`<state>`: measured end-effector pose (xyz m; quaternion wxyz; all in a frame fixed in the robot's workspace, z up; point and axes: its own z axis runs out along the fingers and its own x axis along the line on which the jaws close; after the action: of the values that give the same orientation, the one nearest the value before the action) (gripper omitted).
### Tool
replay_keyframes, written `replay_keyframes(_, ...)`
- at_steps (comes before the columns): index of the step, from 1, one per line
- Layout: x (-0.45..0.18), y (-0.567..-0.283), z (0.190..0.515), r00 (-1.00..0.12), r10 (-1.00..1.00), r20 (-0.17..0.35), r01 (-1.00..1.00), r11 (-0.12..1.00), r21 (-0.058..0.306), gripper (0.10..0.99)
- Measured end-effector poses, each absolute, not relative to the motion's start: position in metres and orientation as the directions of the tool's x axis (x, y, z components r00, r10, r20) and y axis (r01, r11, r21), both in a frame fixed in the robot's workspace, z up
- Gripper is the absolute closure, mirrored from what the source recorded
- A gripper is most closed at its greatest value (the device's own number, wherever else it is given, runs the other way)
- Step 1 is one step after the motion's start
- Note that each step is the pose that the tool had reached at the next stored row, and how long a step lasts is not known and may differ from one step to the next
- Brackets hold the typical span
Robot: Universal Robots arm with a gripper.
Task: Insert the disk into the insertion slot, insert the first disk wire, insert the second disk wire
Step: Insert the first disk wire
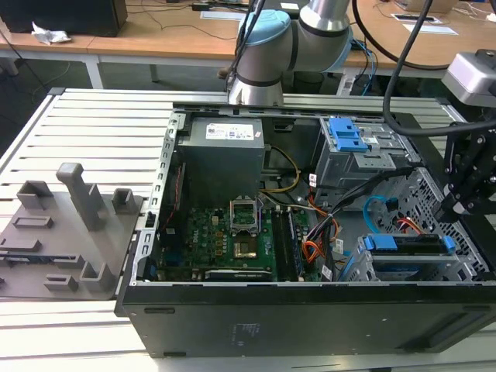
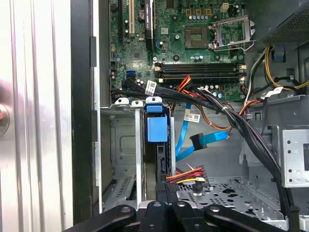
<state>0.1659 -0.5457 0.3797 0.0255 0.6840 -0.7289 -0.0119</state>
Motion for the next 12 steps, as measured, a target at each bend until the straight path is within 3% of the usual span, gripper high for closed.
replay_keyframes(12, 0.151, -0.546, 0.38, -0.063, -0.998, 0.021, -0.997, 0.064, 0.052, 0.98)
